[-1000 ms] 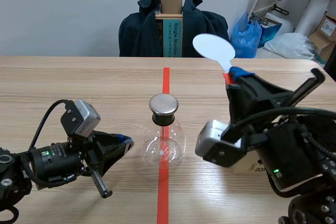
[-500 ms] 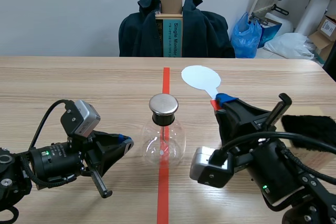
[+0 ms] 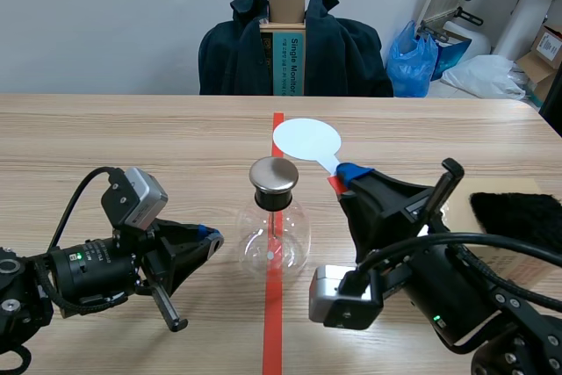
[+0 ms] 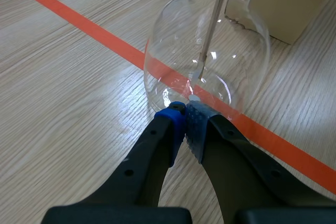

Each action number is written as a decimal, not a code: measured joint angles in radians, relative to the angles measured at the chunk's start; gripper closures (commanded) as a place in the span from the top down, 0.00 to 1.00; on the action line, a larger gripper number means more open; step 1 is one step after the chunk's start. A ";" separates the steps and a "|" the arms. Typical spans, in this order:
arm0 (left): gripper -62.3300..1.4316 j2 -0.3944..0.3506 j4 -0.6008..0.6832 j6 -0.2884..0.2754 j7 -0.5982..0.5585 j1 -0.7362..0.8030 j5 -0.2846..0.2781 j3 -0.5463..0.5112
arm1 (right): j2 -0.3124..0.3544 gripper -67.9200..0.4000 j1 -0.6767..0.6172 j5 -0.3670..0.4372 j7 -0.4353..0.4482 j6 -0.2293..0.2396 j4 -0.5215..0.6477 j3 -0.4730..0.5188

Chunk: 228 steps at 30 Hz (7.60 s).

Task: Do the electroscope experiment.
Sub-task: 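Bring the plate to the electroscope and point at the metal foil, then move the plate toward and away from the electroscope, then rub the plate on the fur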

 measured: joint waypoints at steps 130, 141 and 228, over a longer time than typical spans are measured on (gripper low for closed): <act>0.05 0.000 0.000 0.000 0.000 0.000 0.000 0.000 | 0.002 0.02 -0.019 -0.055 -0.174 -0.016 0.000 0.042; 0.05 0.000 0.000 0.000 0.000 0.000 0.000 0.000 | 0.000 0.02 -0.090 0.005 -0.307 -0.009 0.229 0.058; 1.00 -0.296 0.687 -0.015 -0.002 0.703 -0.110 -0.504 | 0.000 0.02 -0.227 0.158 -0.042 -0.006 -0.124 0.446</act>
